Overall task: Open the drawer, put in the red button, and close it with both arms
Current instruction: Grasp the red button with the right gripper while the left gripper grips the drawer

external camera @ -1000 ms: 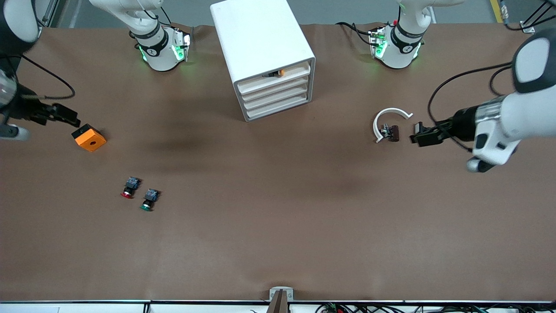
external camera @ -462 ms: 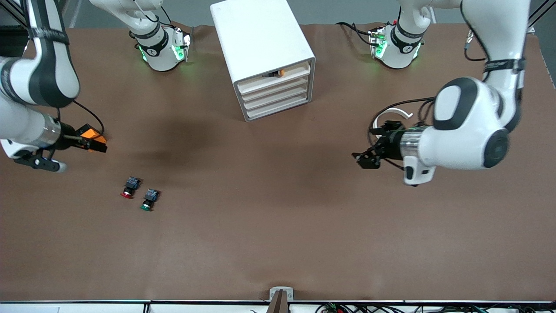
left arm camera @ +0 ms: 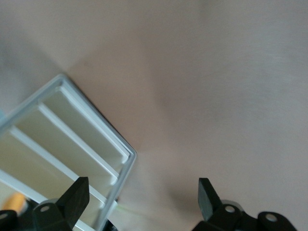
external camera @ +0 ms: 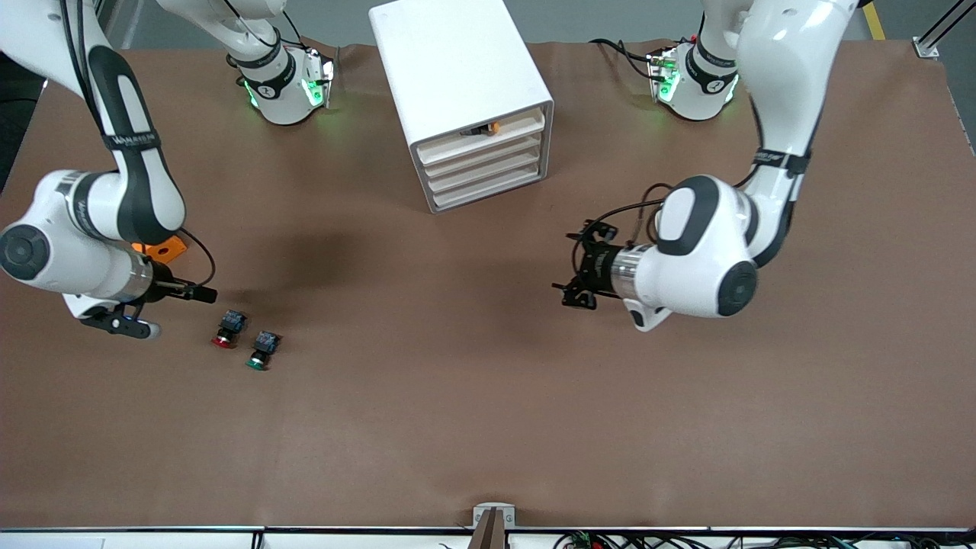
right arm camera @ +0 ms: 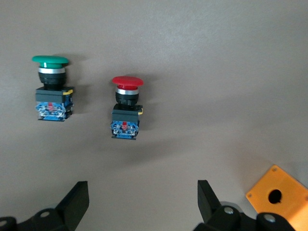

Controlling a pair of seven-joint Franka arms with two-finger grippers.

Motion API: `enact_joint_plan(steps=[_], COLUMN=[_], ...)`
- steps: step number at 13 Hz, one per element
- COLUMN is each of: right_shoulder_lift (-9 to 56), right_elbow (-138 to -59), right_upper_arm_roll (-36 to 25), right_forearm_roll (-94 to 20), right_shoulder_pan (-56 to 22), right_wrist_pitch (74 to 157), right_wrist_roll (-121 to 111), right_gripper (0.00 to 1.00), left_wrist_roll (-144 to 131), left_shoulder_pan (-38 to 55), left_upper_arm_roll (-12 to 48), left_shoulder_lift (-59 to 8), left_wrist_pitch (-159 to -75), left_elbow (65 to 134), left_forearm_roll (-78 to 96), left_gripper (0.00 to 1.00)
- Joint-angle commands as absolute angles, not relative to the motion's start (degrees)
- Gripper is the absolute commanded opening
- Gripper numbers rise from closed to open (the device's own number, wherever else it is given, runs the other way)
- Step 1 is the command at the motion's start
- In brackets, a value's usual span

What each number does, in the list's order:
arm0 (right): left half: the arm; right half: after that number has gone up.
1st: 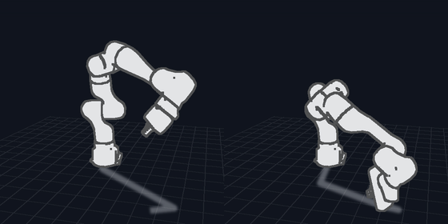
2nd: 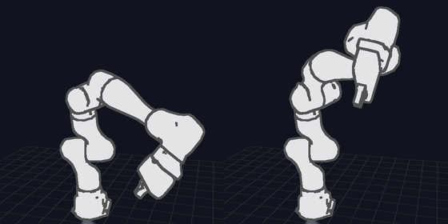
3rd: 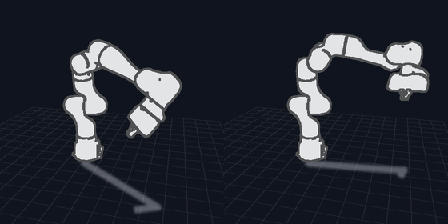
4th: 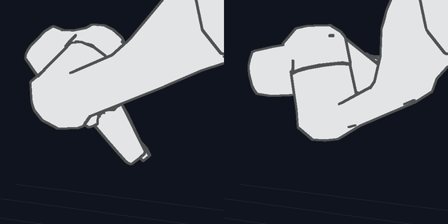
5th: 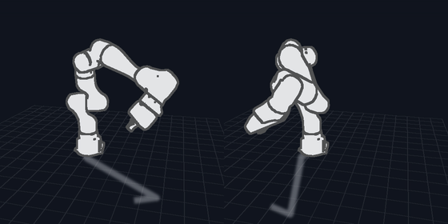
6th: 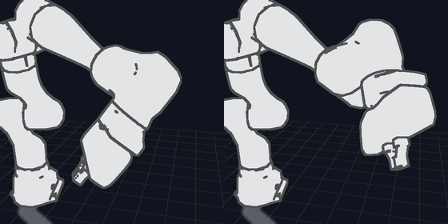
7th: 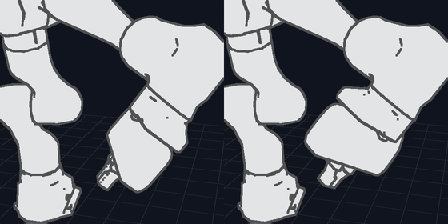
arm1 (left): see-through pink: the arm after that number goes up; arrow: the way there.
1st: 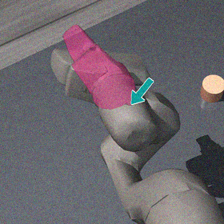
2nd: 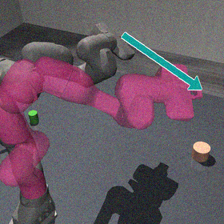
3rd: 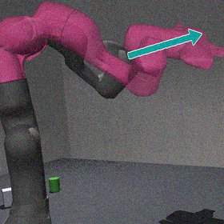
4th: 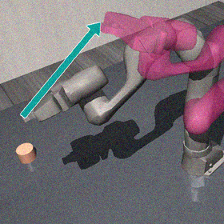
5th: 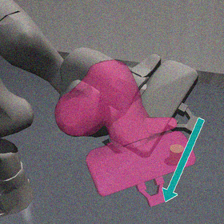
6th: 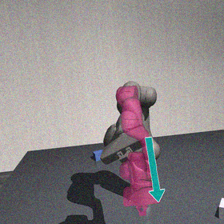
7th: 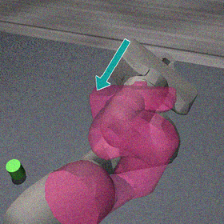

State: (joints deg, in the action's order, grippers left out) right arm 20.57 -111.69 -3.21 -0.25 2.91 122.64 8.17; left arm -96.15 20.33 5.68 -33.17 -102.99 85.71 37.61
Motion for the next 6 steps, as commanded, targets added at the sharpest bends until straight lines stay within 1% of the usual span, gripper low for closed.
enact_joint_plan(steps=[1,4,6], right_shoulder_lift=[25.73,29.26,31.01], right_elbow=[-107.41,-106.79,-106.26], right_upper_arm_roll=[-2.64,-2.46,-2.55], right_forearm_roll=[-1.49,-2.54,-5.53], right_shoulder_pan=[3.86,3.25,2.99], right_wrist_pitch=[122.34,123.04,125.67], right_wrist_roll=[8.00,8.79,8.61], right_gripper=[1.00,1.00,1.00], left_wrist_roll=[-106.23,-110.56,-110.30], left_shoulder_pan=[23.54,29.16,32.06], left_upper_arm_roll=[5.36,5.36,5.54], left_shoulder_lift=[-35.94,-38.57,-40.68], left_wrist_pitch=[-102.83,-102.83,-102.40], left_elbow=[83.58,83.67,83.67], left_forearm_roll=[40.95,41.48,41.48], left_gripper=[1.00,1.00,1.00])
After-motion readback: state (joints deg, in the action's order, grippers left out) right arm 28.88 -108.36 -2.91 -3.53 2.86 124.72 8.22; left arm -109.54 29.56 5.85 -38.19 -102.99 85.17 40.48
